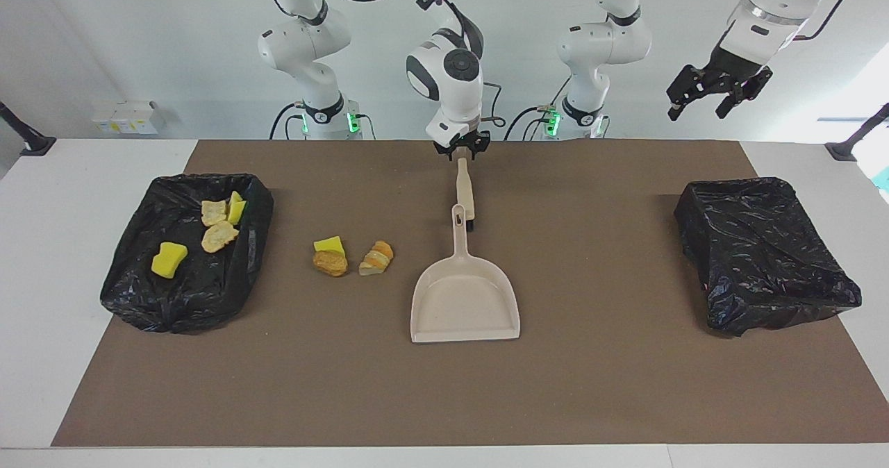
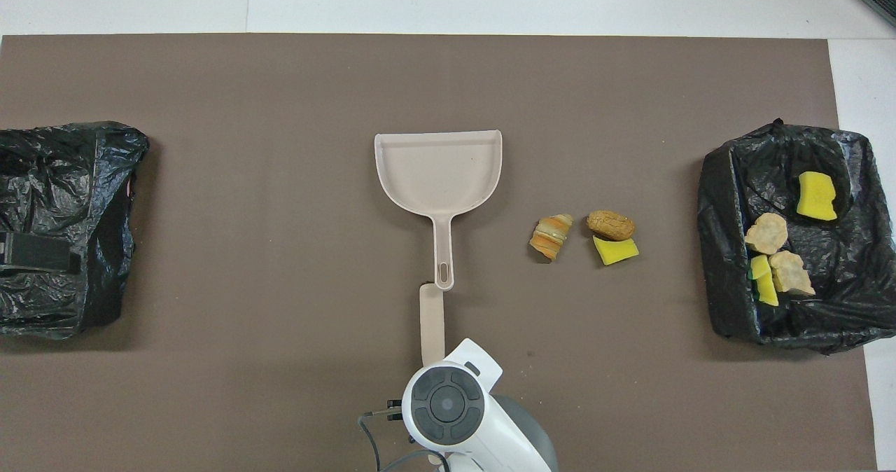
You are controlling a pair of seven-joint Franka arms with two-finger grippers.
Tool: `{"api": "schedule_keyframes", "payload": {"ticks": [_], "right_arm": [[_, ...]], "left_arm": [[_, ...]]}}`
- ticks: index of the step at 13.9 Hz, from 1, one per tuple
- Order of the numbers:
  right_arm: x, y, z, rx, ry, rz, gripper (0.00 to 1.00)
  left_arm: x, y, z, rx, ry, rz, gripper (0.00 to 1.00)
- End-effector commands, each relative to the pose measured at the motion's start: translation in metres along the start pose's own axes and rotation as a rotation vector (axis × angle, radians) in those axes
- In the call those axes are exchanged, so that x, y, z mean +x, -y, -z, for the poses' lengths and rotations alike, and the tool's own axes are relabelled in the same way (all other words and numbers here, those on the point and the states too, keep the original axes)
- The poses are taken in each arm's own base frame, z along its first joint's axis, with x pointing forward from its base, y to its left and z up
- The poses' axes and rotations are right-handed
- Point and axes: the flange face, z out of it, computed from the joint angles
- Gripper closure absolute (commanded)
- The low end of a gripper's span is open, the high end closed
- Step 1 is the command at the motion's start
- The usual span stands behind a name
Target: Sweep and dump trash in bin
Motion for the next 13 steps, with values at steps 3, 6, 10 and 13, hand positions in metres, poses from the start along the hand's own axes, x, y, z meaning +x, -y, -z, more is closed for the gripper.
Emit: {"api": "schedule_keyframes", "payload": {"ticks": [3, 6, 10, 13], "right_arm": [[-0.003, 0.005, 0.003, 0.007, 0.033, 0.006, 1.0], [0.001, 0.001, 0.02, -0.002, 0.052, -0.028, 1.0], [0.007, -0.018, 0.045, -0.035, 0.096, -0.085, 1.0], [0.012, -0.048, 0.063, -0.061, 0.138, -0.09, 1.0]], "left_arm": [[-0.001, 0.002, 0.006, 0.02, -0.017, 0.007, 0.0], [-0.001, 0.002, 0.005, 0.02, -0.016, 0.005, 0.0], [-0.001, 0.002, 0.005, 0.02, -0.016, 0.007, 0.0], [-0.001, 0.002, 0.005, 0.02, -0.016, 0.007, 0.0]]}}
